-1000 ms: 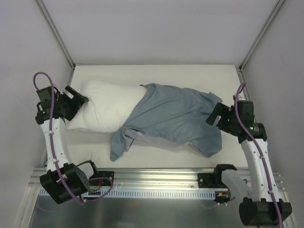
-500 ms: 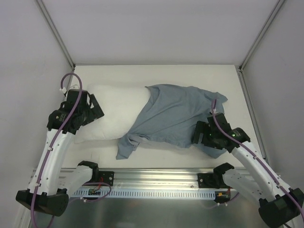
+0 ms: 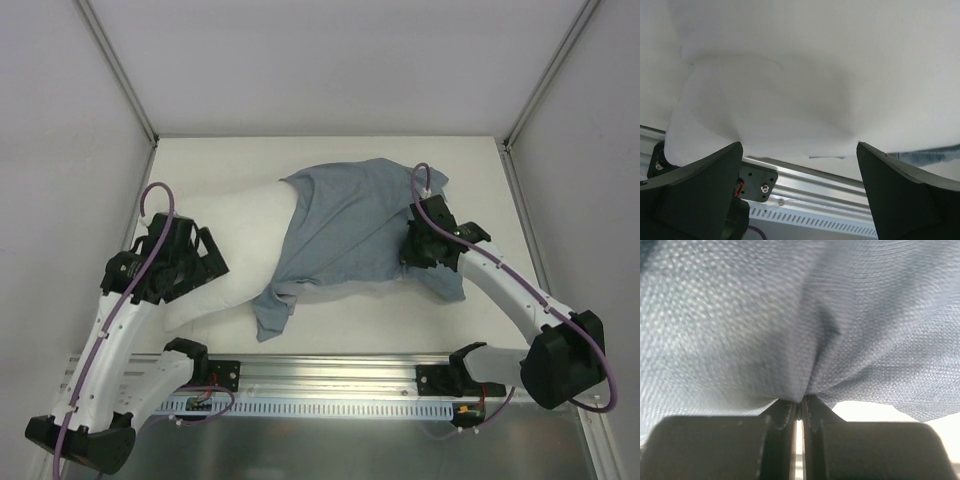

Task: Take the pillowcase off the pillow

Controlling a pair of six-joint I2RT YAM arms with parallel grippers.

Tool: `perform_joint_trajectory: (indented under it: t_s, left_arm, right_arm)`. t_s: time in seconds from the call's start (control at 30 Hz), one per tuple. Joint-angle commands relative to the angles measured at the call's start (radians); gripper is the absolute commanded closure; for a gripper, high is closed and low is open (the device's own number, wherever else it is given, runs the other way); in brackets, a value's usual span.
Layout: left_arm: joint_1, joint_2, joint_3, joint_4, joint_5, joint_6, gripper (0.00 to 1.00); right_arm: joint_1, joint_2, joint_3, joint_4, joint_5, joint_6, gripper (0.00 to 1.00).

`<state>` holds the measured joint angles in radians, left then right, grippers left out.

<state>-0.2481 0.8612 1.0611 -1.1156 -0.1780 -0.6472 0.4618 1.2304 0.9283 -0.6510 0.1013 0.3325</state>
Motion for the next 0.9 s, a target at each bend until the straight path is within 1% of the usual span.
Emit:
perform_joint_trajectory:
  t_s: [0.0,0.07,0.1,0.17,0.2,0.27,0.3,0.37,0.4,0.43,0.47,0.5,0.53,0.57,0.6,0.63,0.67,0.7,0.73,0.77,0.8,0.83,0.87]
  left_arm:
    - [-0.017,-0.094,-0.024,-0.058,0.061,-0.106,0.01]
    - [-0.017,-0.117,-0.023,-0.055,0.055,-0.101,0.01]
    - [-0.017,-0.111,-0.027,-0.053,0.063,-0.074,0.01]
    - [-0.017,-0.056,-0.041,-0.038,0.098,-0.016,0.01]
    - [-0.019,-0.035,-0.070,-0.003,0.133,-0.009,0.01]
    - [-0.019,0.018,-0.133,0.069,0.150,0.000,0.10]
    - [-0.017,0.034,-0.150,0.151,0.169,0.004,0.17]
    - [-0.017,0.116,-0.159,0.215,0.155,0.006,0.31]
    - [-0.017,0.146,-0.145,0.244,0.144,0.009,0.32]
    - [-0.019,0.183,-0.129,0.270,0.117,0.012,0.33]
    - [-0.017,0.265,-0.074,0.310,0.103,0.027,0.32]
    - [-0.017,0.306,-0.037,0.325,0.086,0.032,0.31]
    - [-0.016,0.391,0.000,0.341,0.049,0.037,0.29]
    - [-0.013,0.438,0.079,0.371,0.043,0.058,0.27]
    - [-0.007,0.479,0.126,0.378,0.038,0.066,0.26]
    - [0.000,0.557,0.213,0.381,0.041,0.079,0.25]
    - [0.001,0.612,0.250,0.381,0.046,0.087,0.23]
    - [0.003,0.613,0.287,0.382,0.048,0.090,0.23]
    - [0.007,0.646,0.318,0.382,0.052,0.098,0.22]
    - [0.015,0.653,0.362,0.381,0.089,0.103,0.20]
    - [0.013,0.648,0.372,0.379,0.098,0.103,0.19]
    - [0.013,0.621,0.373,0.379,0.107,0.097,0.14]
    - [0.018,0.599,0.361,0.381,0.145,0.092,0.08]
  right_arm:
    - [0.003,0.029,0.061,0.093,-0.014,0.029,0.99]
    - [0.003,0.034,0.055,0.105,-0.020,0.062,0.99]
    - [-0.002,0.038,0.049,0.119,-0.021,0.072,0.99]
    - [-0.024,0.037,0.029,0.137,-0.029,0.103,0.99]
    - [-0.035,0.031,0.017,0.152,-0.041,0.111,0.99]
    - [-0.073,0.018,0.004,0.163,-0.048,0.126,0.99]
    - [-0.087,0.000,0.000,0.165,-0.054,0.128,0.99]
    - [-0.119,-0.031,-0.019,0.163,-0.052,0.125,0.99]
    - [-0.123,-0.046,-0.026,0.157,-0.039,0.109,0.99]
    - [-0.123,-0.061,-0.031,0.148,-0.029,0.100,0.99]
    - [-0.123,-0.087,-0.037,0.116,-0.020,0.093,0.99]
    - [-0.123,-0.097,-0.042,0.105,-0.009,0.080,0.99]
    - [-0.121,-0.106,-0.048,0.096,-0.005,0.076,0.99]
    - [-0.121,-0.127,-0.069,0.087,0.001,0.074,0.99]
    - [-0.121,-0.137,-0.078,0.083,0.012,0.069,0.99]
    - [-0.121,-0.158,-0.091,0.070,0.018,0.068,0.99]
    - [-0.121,-0.169,-0.095,0.062,0.032,0.069,0.99]
    - [-0.121,-0.181,-0.101,0.057,0.038,0.069,0.99]
    - [-0.121,-0.195,-0.111,0.057,0.040,0.071,0.99]
    - [-0.121,-0.216,-0.124,0.059,0.043,0.074,0.99]
    - [-0.121,-0.226,-0.132,0.057,0.043,0.074,0.99]
    - [-0.121,-0.232,-0.137,0.057,0.043,0.079,0.99]
    - [-0.121,-0.236,-0.146,0.060,0.044,0.082,0.99]
